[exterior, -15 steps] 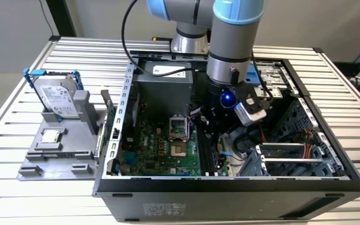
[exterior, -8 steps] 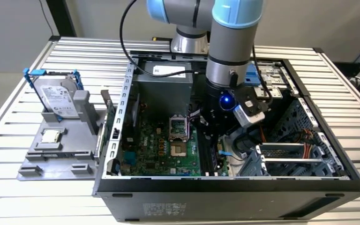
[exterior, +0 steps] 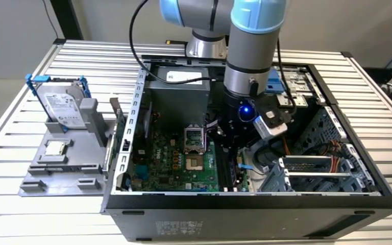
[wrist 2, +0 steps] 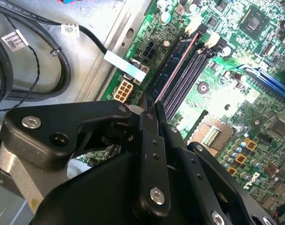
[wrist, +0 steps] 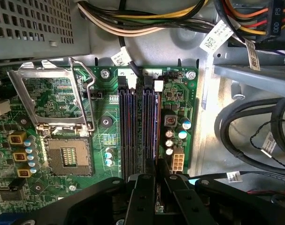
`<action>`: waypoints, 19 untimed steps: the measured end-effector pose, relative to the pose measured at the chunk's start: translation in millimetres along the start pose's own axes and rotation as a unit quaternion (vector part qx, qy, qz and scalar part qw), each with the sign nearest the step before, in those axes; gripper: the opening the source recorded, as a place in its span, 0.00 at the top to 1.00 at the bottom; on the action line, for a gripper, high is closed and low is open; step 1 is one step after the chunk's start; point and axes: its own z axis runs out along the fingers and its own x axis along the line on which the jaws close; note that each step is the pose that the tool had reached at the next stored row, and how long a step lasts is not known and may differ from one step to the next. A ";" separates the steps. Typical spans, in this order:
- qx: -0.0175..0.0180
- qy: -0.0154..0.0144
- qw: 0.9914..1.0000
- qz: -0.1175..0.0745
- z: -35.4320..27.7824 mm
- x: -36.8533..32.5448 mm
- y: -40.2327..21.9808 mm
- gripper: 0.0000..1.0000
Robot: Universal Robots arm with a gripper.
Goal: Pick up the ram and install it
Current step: 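Insert the ram into the slot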
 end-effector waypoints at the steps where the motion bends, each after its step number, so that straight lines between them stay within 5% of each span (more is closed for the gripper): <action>1: 0.001 0.000 1.000 0.000 -0.4 0.0 -0.3 0.00; 4: -0.001 0.001 1.000 0.000 -6.6 -0.1 -2.3 0.00; 11: -0.001 0.001 1.000 0.001 -37.8 -1.0 -9.6 0.00; 12: -0.001 0.001 1.000 0.001 -40.1 -1.1 -10.2 0.00; 14: -0.009 0.001 1.000 0.002 -40.2 -1.1 -11.0 0.00; 18: -0.009 0.001 1.000 0.002 -40.2 -0.6 -11.0 0.00; 19: -0.009 0.001 1.000 0.002 -40.2 -0.5 -11.0 1.00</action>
